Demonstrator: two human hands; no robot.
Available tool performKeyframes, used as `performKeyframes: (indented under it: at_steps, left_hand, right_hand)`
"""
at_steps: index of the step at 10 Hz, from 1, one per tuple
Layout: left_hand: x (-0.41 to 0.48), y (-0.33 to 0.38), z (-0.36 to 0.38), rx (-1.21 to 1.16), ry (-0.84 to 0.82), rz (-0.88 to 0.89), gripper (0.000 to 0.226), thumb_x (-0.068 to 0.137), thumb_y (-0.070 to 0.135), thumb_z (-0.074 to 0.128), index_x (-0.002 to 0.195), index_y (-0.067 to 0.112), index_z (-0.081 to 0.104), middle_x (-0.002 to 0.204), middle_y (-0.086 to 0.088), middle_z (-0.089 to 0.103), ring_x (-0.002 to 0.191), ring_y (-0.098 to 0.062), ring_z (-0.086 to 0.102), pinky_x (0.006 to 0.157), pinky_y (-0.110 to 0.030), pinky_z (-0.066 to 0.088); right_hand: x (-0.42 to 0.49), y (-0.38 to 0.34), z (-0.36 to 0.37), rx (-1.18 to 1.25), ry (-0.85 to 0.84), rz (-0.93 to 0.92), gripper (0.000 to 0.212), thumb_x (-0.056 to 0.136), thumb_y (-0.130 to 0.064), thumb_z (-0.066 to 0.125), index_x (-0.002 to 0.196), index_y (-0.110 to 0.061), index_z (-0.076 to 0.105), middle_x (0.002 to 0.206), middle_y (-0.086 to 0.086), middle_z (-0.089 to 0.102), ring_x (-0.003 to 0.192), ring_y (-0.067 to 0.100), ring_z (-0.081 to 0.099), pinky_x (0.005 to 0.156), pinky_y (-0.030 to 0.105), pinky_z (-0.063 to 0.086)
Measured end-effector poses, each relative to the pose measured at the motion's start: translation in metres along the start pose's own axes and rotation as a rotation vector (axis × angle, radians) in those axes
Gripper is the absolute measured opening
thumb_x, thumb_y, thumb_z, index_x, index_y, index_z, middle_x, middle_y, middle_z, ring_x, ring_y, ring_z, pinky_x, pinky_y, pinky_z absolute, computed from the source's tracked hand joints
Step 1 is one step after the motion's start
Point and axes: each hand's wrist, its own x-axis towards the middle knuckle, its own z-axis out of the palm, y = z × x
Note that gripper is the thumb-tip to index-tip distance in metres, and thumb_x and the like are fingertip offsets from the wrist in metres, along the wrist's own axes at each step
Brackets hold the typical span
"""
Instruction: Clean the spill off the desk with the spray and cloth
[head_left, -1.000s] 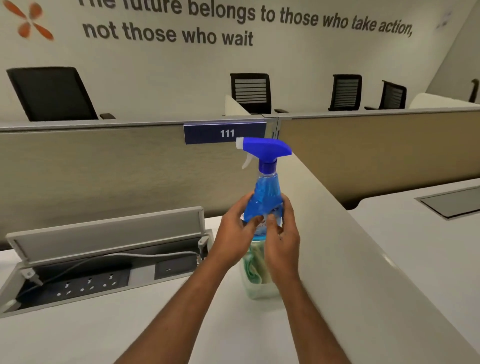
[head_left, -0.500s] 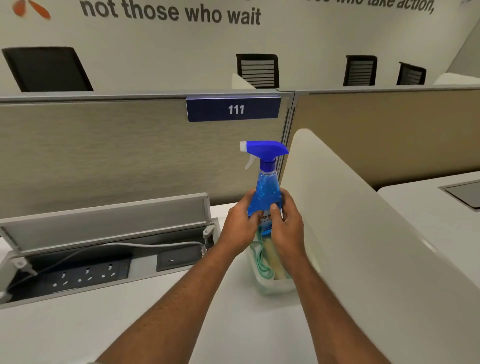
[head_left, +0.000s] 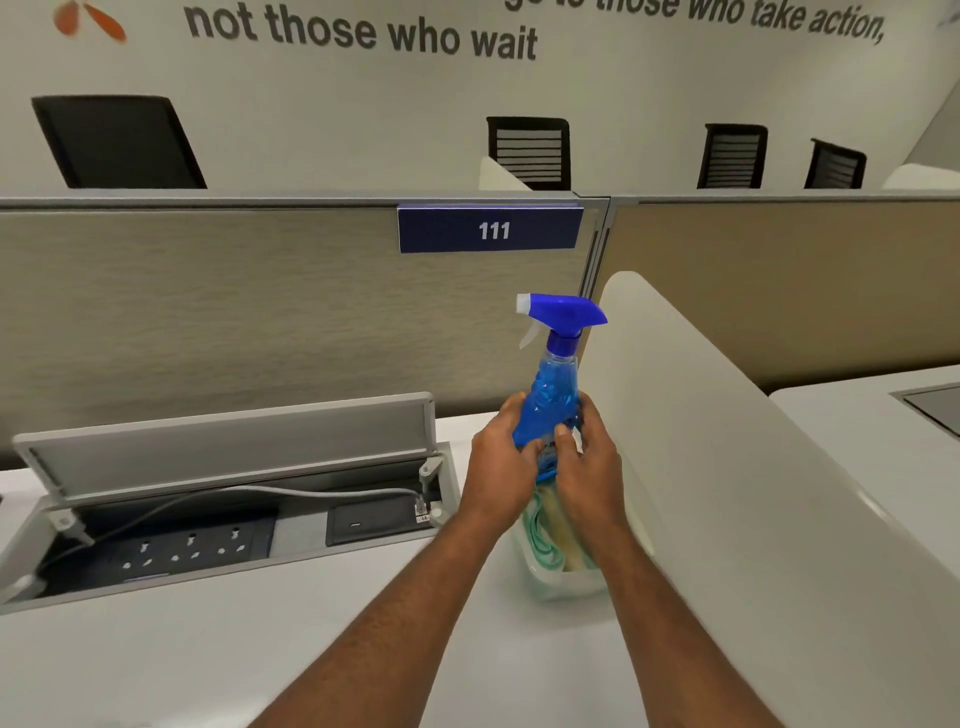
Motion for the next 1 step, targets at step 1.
performKeyframes:
  at_steps: [1]
  left_hand:
    - [-0.0080,0.0110,-0.0068,-0.019,-0.001,-0.043,0.060,0.097,0.003,0.059,0.152,0.019,0.042,0.146,0.015,0.054,0.125,-0.021,0.064,0.110,-0.039,0.050]
  right_hand:
    - [-0.0044,-0.0146,0.0007,-0.047,0.061,0.024,0.049,0.104,-0.019,0.047,0.152,-0.021,0.036,0.145,0.001,0.054,0.127,0.019,0.057,0.097,0.024,0.048]
